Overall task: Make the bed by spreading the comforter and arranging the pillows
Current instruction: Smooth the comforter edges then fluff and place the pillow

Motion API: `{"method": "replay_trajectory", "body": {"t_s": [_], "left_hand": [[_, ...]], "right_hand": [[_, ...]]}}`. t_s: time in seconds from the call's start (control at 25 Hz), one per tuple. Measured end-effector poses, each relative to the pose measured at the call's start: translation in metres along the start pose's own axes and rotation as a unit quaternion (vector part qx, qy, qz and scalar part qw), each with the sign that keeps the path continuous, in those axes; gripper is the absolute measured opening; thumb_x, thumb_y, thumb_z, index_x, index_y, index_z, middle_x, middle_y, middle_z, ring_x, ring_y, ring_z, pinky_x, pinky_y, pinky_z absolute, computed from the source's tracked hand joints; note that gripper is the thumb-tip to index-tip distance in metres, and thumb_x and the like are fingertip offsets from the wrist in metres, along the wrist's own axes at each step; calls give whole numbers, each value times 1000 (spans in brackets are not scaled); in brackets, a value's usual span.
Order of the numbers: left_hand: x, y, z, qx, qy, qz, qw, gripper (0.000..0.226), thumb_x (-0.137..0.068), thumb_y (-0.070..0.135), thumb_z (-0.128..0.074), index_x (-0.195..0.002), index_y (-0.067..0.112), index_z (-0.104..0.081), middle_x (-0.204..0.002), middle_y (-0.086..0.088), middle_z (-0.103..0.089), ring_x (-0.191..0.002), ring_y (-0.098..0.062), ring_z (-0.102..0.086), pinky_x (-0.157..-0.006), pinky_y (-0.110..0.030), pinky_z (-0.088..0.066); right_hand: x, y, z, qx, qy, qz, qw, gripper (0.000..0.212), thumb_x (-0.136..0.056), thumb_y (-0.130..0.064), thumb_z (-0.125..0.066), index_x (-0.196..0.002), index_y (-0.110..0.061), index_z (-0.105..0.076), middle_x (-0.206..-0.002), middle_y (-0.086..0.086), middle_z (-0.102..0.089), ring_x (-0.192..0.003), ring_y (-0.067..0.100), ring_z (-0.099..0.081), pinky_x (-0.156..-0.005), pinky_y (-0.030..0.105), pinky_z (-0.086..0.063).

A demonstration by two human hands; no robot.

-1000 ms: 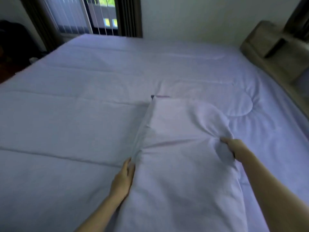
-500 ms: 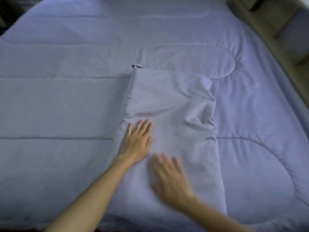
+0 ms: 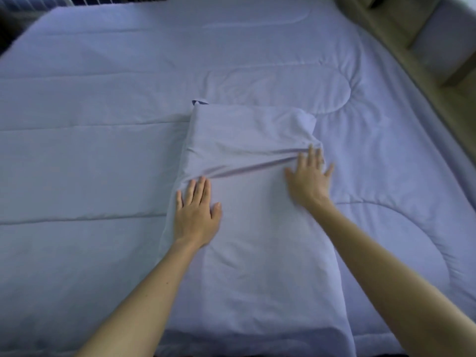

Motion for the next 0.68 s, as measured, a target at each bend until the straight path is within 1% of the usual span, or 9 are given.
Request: {"method": "replay_trajectory", "body": {"t_s": [0.04,0.12,0.16,0.2,0.32,0.4,0.48,0.56,0.68], "left_hand": [[1,1,0,1,7,5,1000,67,-97,39,-41,-158,10,-35,-167,-6,-31,-154,-27,-26,-120,-61,-15],[1,3,4,0,33,-4,999,62,-98,33,-40,-154,8,-41,-162,-8,-39,-151,-29,-32,-118,-64,-19],[-2,2,7,-9,45,-14,999,60,-97,30,-41,-152,7,-45,-159,-10,-44,-148,-32,-35,-117,-66,-20],[-9,1,11,-23,62,-26,997,58,-96,28,-43,-149,5,-48,-156,-12,-47,-146,-34,-38,-116,-66,-20],[-59,17,14,-43,91,-102,990,55,-97,25,-44,-148,7,-49,-155,-11,-49,-145,-32,-41,-119,-64,-21],[-111,44,-6,-38,30,-182,982,54,-103,30,-39,-154,14,-43,-162,-5,-41,-150,-27,-37,-121,-60,-18],[-170,60,-32,-31,-80,-176,981,56,-107,42,-28,-160,23,-32,-169,4,-27,-155,-20,-25,-124,-59,-10],[-216,50,-52,-63,-149,-128,978,59,-106,49,-17,-162,30,-22,-171,10,-14,-158,-17,-14,-124,-60,-5],[-269,17,-56,-119,-139,-85,980,57,-107,44,-16,-163,31,-18,-171,13,-11,-158,-15,-12,-122,-65,-6]], "right_hand": [[15,-35,-14,12,-1,109,994,70,-106,-51,-47,-164,-16,-33,-175,13,-19,-163,34,-9,-124,71,-1],[71,-85,-55,71,-70,330,939,72,-104,-60,-43,-165,-24,-33,-174,3,-27,-161,29,-21,-125,67,-16],[78,-87,-63,74,-85,352,929,72,-104,-66,-40,-166,-31,-30,-174,-2,-25,-161,28,-23,-126,65,-16],[60,-78,-59,43,-90,329,939,73,-102,-71,-37,-166,-37,-27,-175,-5,-23,-161,27,-22,-126,64,-13],[-26,-15,-30,10,-63,106,992,75,-101,-75,-34,-167,-41,-22,-177,-6,-13,-163,28,-11,-124,66,1],[-69,24,-5,0,-50,-15,999,67,-106,-63,-33,-167,-37,-23,-178,-2,-9,-163,33,-4,-121,72,7],[-106,24,16,-36,18,-67,997,57,-109,-43,-36,-163,-27,-32,-176,7,-17,-162,36,-4,-120,74,5],[-134,-21,11,-48,72,24,996,53,-107,-36,-45,-159,-23,-41,-173,7,-26,-162,31,-13,-122,71,-3],[-146,-101,-40,-5,-44,255,966,58,-108,-52,-42,-162,-30,-39,-173,1,-28,-161,28,-20,-123,71,-12]]}}
Point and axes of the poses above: each hand's wrist, its own x-axis away from the middle knuckle, its own z-axis out of the back of the hand, y = z × x, the point moved 4 cm from there along -x, towards the middle knuckle
